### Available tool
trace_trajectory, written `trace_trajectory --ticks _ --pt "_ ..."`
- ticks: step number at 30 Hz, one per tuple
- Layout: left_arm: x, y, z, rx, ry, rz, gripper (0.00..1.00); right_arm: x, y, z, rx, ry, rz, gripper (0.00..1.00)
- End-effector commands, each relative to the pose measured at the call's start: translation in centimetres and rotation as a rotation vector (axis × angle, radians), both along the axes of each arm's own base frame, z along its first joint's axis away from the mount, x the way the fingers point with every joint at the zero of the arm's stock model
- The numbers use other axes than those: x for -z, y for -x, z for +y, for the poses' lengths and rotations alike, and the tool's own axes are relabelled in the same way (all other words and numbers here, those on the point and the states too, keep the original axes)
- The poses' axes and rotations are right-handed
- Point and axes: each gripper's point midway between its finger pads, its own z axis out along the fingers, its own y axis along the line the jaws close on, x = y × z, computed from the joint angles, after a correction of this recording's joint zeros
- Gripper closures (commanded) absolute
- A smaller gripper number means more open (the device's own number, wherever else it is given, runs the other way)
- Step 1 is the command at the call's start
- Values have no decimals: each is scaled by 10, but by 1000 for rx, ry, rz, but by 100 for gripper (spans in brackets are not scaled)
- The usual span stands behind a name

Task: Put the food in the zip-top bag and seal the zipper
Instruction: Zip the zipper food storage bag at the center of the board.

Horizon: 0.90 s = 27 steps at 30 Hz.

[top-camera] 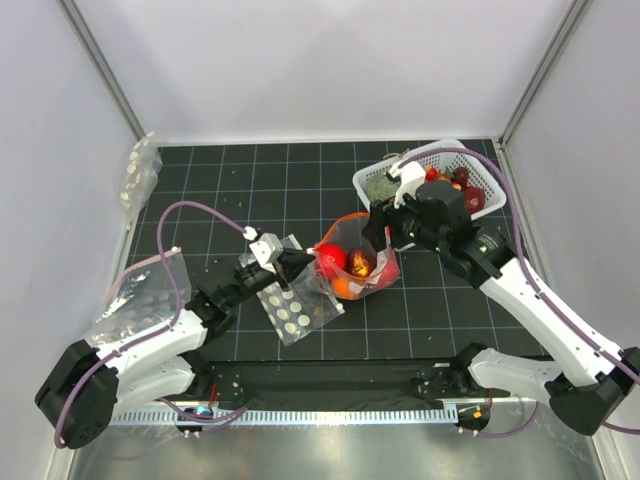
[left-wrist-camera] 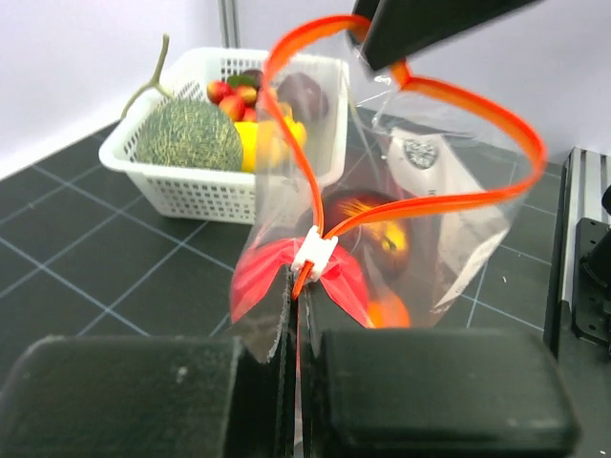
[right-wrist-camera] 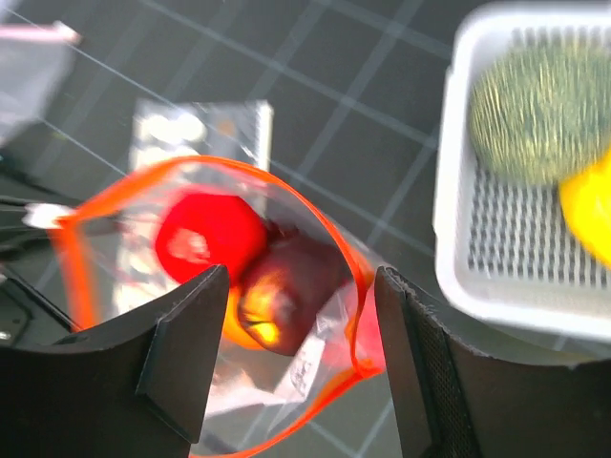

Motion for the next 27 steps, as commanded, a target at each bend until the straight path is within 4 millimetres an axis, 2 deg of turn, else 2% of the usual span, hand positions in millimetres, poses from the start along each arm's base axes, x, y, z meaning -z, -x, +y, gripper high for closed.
trace_trajectory --ticks 1,4,6,9,11,12,14,19,22,23,24,27 --pt "-6 -6 3 -33 6 19 100 -68 -1 19 -117 -158 -254 31" --pt "-4 -10 5 -57 -9 19 100 -86 14 44 -302 -239 -348 33" --pt "-1 -11 6 -63 -15 25 100 -93 35 65 -493 -293 -410 35" --pt "0 -9 9 -72 -26 37 100 -92 58 85 -695 -304 -452 36" --pt "-6 -8 12 -82 -25 30 100 -78 60 97 -779 -240 -461 37" --pt "-5 -7 13 -81 -31 34 100 -69 69 106 -828 -199 -439 37" --pt "-7 -4 13 -71 -22 31 100 -49 67 119 -884 -90 -448 38" --pt "-10 -2 13 -61 -16 27 100 -24 70 141 -950 66 -441 33" --pt "-11 0 13 -54 -14 25 100 -17 64 149 -923 131 -456 34" --pt "-12 0 13 -53 -11 24 100 -20 61 151 -907 142 -467 39" --pt "-12 1 12 -47 -12 26 100 -15 58 153 -902 159 -458 41" --pt "-13 3 12 -42 -7 25 100 -16 55 156 -884 183 -470 45"
